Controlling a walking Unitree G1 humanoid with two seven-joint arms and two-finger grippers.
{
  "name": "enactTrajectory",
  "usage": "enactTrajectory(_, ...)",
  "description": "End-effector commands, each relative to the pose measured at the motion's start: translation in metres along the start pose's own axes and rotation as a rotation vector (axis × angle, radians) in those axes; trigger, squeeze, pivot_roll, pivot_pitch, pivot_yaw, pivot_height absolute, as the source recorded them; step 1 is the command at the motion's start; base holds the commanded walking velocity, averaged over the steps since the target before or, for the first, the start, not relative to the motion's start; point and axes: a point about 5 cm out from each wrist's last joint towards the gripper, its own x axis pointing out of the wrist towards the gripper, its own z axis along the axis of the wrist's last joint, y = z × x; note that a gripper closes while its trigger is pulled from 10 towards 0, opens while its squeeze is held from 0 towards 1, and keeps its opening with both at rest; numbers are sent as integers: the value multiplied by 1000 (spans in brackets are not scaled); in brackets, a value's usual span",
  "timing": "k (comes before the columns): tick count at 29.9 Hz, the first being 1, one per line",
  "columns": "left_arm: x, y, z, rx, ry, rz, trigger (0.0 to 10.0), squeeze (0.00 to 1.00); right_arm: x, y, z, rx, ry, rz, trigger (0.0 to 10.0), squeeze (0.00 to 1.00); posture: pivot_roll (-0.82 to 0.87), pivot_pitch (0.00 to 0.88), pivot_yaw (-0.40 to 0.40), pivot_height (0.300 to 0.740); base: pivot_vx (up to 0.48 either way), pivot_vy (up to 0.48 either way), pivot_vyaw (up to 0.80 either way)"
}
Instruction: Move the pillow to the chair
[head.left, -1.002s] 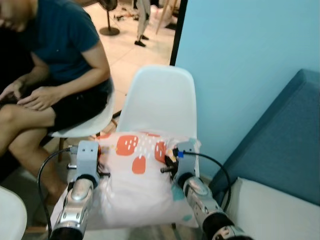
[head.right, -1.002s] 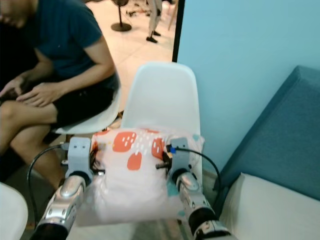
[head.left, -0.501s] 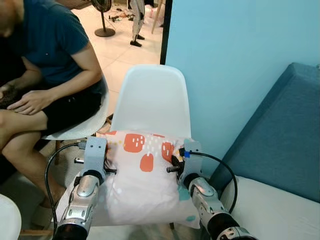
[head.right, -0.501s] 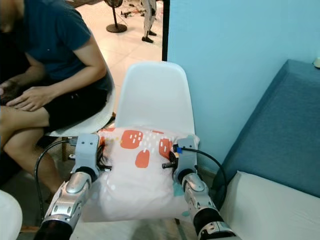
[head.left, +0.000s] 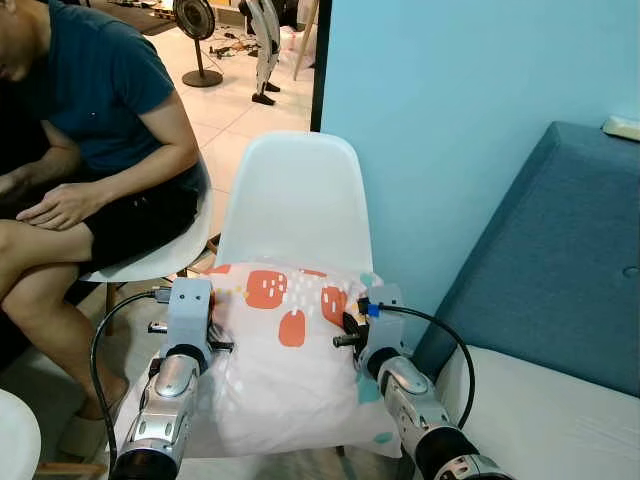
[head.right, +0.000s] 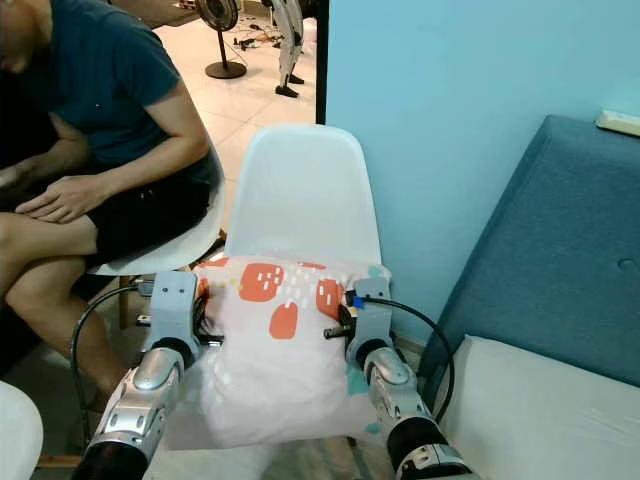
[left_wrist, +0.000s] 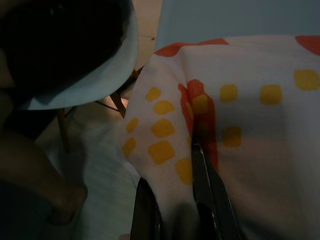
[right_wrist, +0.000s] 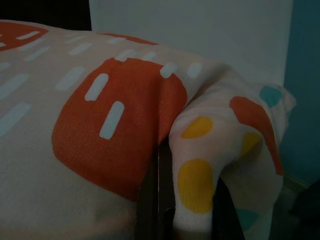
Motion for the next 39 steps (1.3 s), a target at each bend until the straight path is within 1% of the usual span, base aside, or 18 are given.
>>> enactTrajectory(1,0,-2,2,-15,-9,0,10000,0,3,6,3,-12,-3,32,10000,0,2,104,-65,740,0,0,0)
enactTrajectory(4,-1,-1,3,8,-22,8,10000,0,3,5,2,-26,10,22,10000,0,3,106,-68,740,0,0,0)
enactTrajectory(6,0,-1,6,41,-43,8,10000,0,4,4,3,-6,1,13,10000,0,6,107,-69,735,0,0,0)
enactTrajectory(7,0,-1,6,41,-43,8,10000,0,4,4,3,-6,1,13,10000,0,6,107,-69,735,0,0,0)
enactTrajectory(8,2,-1,10,52,-65,11,10000,0,4,3,5,11,-8,17,10000,0,6,104,-67,725,0,0,0)
enactTrajectory(10,3,-1,12,54,-69,12,10000,0,4,3,5,11,-9,18,10000,0,6,105,-66,720,0,0,0)
enactTrajectory(11,5,0,12,57,-71,14,10000,0,4,2,7,3,-10,14,10000,0,4,106,-63,710,0,0,0)
enactTrajectory(14,6,1,13,64,-72,13,10000,0,5,-1,8,-4,-10,2,10000,0,2,110,-61,700,0,0,0)
enactTrajectory(15,8,1,15,83,-79,4,10000,0,5,-3,10,-8,-10,-1,10000,0,1,114,-61,690,0,0,0)
enactTrajectory(17,9,1,15,90,-81,-1,10000,0,6,-4,11,-8,-11,-1,10000,0,1,117,-60,685,0,0,0)
enactTrajectory(19,12,4,18,112,-91,-1,10000,0,7,-4,15,-7,-26,8,10000,0,-1,123,-56,685,0,0,0)
enactTrajectory(22,22,11,28,127,-107,15,10000,0,12,-5,26,-19,-51,14,10000,0,-12,136,-49,685,0,0,0)
enactTrajectory(23,22,11,28,127,-107,15,10000,0,12,-5,26,-19,-51,14,10000,0,-12,136,-49,685,0,0,0)
enactTrajectory(27,28,16,38,137,-126,35,10000,0,16,-7,38,-22,-74,7,10000,0,-21,172,-50,685,0,0,0)
enactTrajectory(29,30,16,41,137,-136,39,10000,0,18,-8,45,-15,-95,14,10000,0,-23,192,-53,675,0,0,0)
enactTrajectory(30,30,16,41,137,-136,39,10000,0,18,-8,45,-15,-95,14,10000,0,-23,192,-53,675,0,0,0)
enactTrajectory(32,30,13,43,135,-149,43,10000,0,18,-10,46,-31,-93,15,10000,0,-20,227,-66,670,0,0,0)
enactTrajectory(39,24,12,39,123,-162,64,10000,0,16,-13,45,-37,-97,9,10000,0,-10,254,-64,670,0,0,0)
